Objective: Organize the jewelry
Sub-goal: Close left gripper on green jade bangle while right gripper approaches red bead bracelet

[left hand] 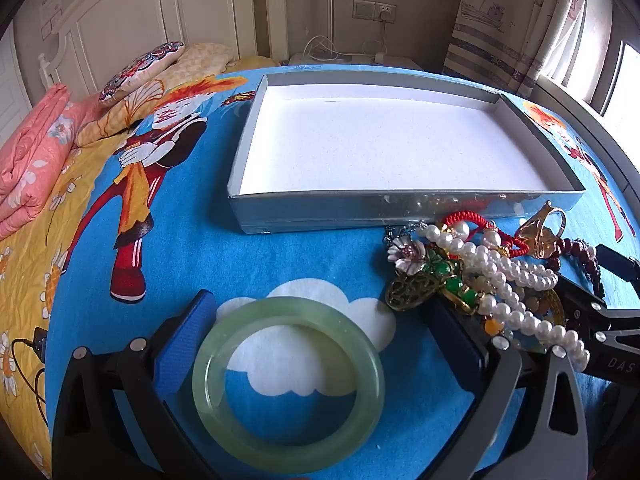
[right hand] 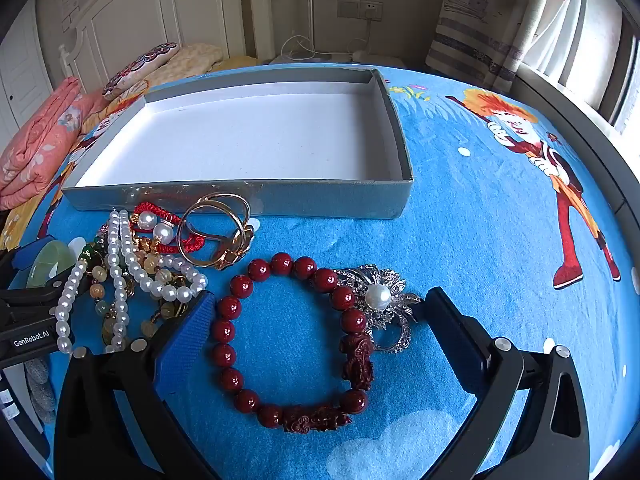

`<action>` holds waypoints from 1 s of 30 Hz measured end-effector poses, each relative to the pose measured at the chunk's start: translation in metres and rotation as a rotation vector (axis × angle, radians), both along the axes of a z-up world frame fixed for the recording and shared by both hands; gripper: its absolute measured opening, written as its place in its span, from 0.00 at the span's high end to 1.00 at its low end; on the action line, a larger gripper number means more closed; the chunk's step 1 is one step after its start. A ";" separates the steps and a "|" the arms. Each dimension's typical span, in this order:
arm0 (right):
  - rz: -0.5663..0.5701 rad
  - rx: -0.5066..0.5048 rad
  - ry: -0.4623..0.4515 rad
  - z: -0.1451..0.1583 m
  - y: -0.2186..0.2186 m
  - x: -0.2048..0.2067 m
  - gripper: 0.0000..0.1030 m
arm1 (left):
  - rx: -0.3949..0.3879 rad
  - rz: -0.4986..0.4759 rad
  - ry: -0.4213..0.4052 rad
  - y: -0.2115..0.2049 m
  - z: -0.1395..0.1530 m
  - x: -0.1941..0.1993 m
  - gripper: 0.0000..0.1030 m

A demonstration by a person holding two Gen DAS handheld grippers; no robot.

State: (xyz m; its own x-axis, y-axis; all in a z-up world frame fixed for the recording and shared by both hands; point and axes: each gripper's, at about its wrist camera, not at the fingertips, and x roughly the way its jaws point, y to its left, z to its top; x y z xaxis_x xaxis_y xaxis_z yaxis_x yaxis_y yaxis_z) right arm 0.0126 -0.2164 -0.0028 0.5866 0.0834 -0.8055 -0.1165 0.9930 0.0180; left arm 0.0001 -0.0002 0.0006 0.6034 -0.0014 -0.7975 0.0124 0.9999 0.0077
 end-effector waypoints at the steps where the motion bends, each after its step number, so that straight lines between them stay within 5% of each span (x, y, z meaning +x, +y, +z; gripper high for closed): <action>1: 0.000 0.001 0.000 0.000 0.000 0.000 0.04 | 0.000 0.000 0.000 0.000 0.000 0.000 0.02; 21: 0.003 0.001 0.001 0.000 0.000 0.000 0.04 | 0.000 0.000 0.000 0.000 0.000 0.000 0.02; 30: 0.095 -0.004 0.047 0.003 -0.003 0.000 0.04 | -0.015 -0.048 0.007 0.003 0.001 -0.002 0.02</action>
